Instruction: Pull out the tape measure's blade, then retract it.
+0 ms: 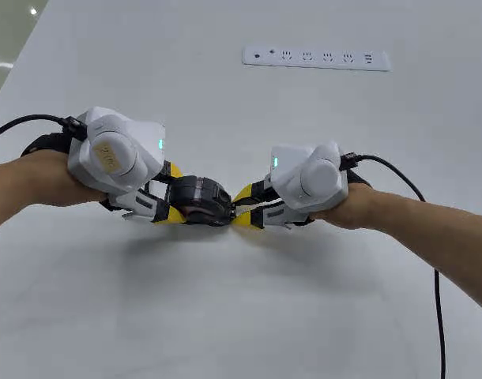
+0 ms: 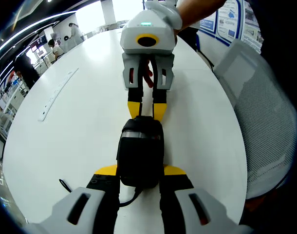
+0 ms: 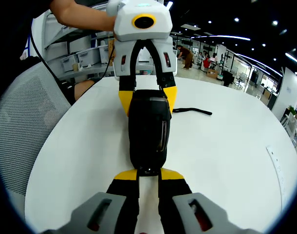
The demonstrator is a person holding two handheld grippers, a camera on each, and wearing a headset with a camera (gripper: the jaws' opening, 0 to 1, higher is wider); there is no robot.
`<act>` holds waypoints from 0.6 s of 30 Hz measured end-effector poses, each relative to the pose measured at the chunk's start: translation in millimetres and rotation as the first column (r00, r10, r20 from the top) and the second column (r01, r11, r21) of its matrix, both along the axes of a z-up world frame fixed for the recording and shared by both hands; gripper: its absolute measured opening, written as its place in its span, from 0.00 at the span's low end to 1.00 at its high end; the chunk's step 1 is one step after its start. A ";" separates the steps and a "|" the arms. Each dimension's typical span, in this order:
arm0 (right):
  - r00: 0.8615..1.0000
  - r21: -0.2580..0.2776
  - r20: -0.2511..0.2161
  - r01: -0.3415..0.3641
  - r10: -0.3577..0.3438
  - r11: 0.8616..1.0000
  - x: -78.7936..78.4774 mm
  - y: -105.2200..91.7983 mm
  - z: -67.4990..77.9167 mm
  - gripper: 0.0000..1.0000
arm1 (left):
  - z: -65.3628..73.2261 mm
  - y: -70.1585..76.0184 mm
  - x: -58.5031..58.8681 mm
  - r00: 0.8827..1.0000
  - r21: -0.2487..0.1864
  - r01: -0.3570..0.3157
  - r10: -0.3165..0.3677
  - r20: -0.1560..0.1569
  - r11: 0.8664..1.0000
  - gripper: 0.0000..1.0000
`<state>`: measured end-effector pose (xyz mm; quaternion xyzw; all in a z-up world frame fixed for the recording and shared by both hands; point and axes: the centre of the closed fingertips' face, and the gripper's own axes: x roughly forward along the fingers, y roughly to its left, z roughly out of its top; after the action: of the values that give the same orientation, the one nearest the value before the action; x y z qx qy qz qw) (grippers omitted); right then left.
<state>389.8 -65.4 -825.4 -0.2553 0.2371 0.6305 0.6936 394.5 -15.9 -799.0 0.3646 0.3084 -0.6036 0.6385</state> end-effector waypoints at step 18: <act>0.999 -0.006 0.018 -0.027 0.027 1.000 -0.1 0.8 3.2 0.12 | -0.8 3.4 1.7 1.000 0.001 -0.011 0.011 -0.008 1.000 0.26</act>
<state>389.6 -64.5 -822.1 -0.2662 0.2291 0.6368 0.6864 396.2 -12.5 -799.8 0.3608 0.3135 -0.6014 0.6402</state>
